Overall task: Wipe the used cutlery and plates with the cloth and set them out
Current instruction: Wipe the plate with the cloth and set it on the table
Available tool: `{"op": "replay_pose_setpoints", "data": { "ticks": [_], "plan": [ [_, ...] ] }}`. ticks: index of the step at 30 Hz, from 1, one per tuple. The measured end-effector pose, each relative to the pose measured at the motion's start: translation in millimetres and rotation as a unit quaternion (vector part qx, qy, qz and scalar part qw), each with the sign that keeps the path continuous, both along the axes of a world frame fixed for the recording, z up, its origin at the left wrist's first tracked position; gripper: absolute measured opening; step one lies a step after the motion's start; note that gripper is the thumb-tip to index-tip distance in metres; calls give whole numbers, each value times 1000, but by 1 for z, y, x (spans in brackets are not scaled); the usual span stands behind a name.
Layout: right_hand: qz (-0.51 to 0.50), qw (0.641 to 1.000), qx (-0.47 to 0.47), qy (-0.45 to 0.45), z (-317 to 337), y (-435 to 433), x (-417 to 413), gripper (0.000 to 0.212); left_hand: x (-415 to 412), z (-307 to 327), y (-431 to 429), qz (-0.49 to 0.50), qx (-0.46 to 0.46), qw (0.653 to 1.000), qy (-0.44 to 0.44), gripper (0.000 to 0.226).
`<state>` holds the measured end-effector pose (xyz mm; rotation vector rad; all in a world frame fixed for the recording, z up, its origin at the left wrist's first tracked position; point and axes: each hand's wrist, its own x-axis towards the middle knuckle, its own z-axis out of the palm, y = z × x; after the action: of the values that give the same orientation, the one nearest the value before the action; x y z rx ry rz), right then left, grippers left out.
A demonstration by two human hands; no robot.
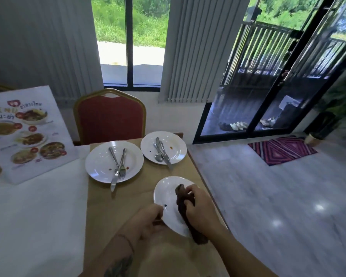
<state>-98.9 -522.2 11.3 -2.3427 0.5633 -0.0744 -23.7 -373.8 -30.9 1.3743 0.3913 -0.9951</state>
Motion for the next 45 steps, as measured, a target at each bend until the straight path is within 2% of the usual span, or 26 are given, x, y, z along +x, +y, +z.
{"op": "replay_pose_setpoints", "data": {
  "ticks": [4, 10, 13, 17, 20, 22, 24, 26, 29, 32, 35, 37, 41, 43, 45],
  "plan": [
    [92, 994, -41, 46, -10, 17, -5, 34, 7, 10, 22, 66, -56, 996, -7, 19],
    [125, 983, -91, 102, -11, 39, 12, 36, 7, 24, 72, 35, -94, 994, -39, 27],
    [116, 980, -100, 124, -2, 61, 31, 47, 2, 28, 99, 9, -120, 991, -52, 30],
    [133, 990, -21, 40, 9, 112, 55, 61, 2, 47, 137, -25, -145, 986, -76, 29],
    [190, 981, 22, -34, 20, 168, 62, 60, 15, 59, 182, 12, -147, 985, -94, 28],
    [252, 965, 34, -59, 27, 204, 63, 58, 27, 65, 218, 47, -150, 982, -106, 35],
    [317, 947, 9, -59, 30, 226, 62, 58, 37, 72, 251, 91, -160, 976, -119, 38],
    [350, 932, -66, -63, 28, 238, 67, 57, 47, 78, 280, 134, -180, 966, -128, 40],
    [287, 936, -201, -18, 24, 255, 78, 46, 55, 86, 316, 159, -186, 958, -147, 42],
    [252, 930, -268, 18, 27, 278, 81, 39, 57, 91, 338, 150, -177, 959, -165, 39],
    [296, 935, -192, 14, 43, 312, 79, 50, 60, 95, 357, 138, -195, 956, -173, 33],
    [334, 934, -126, -15, 49, 331, 82, 47, 62, 98, 367, 95, -196, 959, -181, 29],
    [353, 926, -97, -95, 47, 352, 102, 52, 66, 101, 386, 40, -189, 963, -188, 26],
    [338, 925, -129, -119, 42, 357, 115, 55, 69, 101, 392, 36, -183, 964, -187, 38],
    [292, 921, -233, -113, 36, 357, 126, 60, 69, 104, 392, 34, -164, 967, -194, 48]
  ]
}}
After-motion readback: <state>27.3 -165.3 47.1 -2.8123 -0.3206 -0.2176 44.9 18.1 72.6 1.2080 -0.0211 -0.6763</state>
